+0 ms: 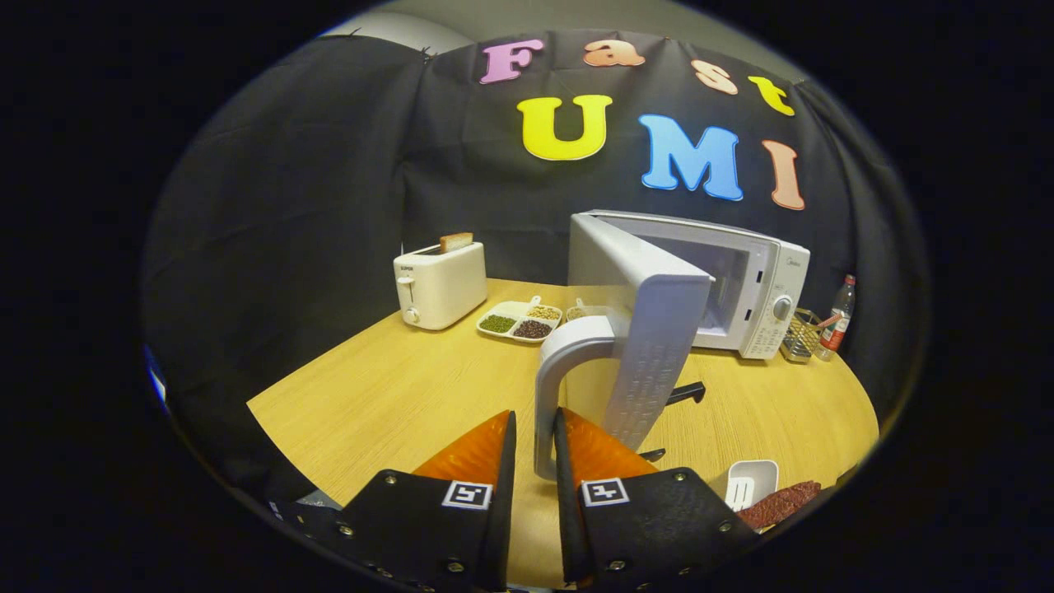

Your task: Open the microwave, put the food inside, and close the microwave door.

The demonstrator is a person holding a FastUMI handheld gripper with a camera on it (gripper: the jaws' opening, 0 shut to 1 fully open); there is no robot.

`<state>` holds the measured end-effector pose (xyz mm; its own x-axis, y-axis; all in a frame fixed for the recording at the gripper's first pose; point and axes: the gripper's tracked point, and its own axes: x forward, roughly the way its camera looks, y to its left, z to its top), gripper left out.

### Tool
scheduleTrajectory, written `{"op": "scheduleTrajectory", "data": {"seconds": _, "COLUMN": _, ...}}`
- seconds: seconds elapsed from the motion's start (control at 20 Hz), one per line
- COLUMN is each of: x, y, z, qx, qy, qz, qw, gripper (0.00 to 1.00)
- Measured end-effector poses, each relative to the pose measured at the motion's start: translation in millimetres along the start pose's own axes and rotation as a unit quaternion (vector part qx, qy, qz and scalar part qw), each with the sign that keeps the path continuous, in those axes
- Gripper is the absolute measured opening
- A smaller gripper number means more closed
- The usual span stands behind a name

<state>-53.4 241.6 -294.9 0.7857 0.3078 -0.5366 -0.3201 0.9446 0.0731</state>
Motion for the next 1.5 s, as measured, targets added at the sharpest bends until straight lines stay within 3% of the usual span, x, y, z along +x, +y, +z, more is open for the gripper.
{"op": "scheduleTrajectory", "data": {"seconds": 0.2, "x": -5, "y": 2, "z": -3, "qx": 0.010, "qy": 0.016, "qz": 0.027, "qw": 0.999, "gripper": 0.26}}
{"op": "scheduleTrajectory", "data": {"seconds": 0.45, "x": -34, "y": 35, "z": 16, "qx": 0.036, "qy": -0.005, "qz": 0.133, "qw": 0.990, "gripper": 0.29}}
{"op": "scheduleTrajectory", "data": {"seconds": 0.55, "x": -48, "y": 40, "z": 33, "qx": 0.030, "qy": -0.028, "qz": 0.162, "qw": 0.986, "gripper": 0.39}}
{"op": "scheduleTrajectory", "data": {"seconds": 0.6, "x": -54, "y": 40, "z": 38, "qx": 0.022, "qy": -0.038, "qz": 0.169, "qw": 0.985, "gripper": 0.59}}
{"op": "scheduleTrajectory", "data": {"seconds": 0.7, "x": -66, "y": 23, "z": 50, "qx": 0.006, "qy": -0.058, "qz": 0.157, "qw": 0.986, "gripper": 1.00}}
{"op": "scheduleTrajectory", "data": {"seconds": 1.05, "x": -86, "y": -56, "z": 58, "qx": 0.020, "qy": -0.077, "qz": 0.085, "qw": 0.993, "gripper": 1.00}}
{"op": "scheduleTrajectory", "data": {"seconds": 1.5, "x": -106, "y": -165, "z": -5, "qx": 0.089, "qy": -0.034, "qz": -0.021, "qw": 0.995, "gripper": 0.99}}
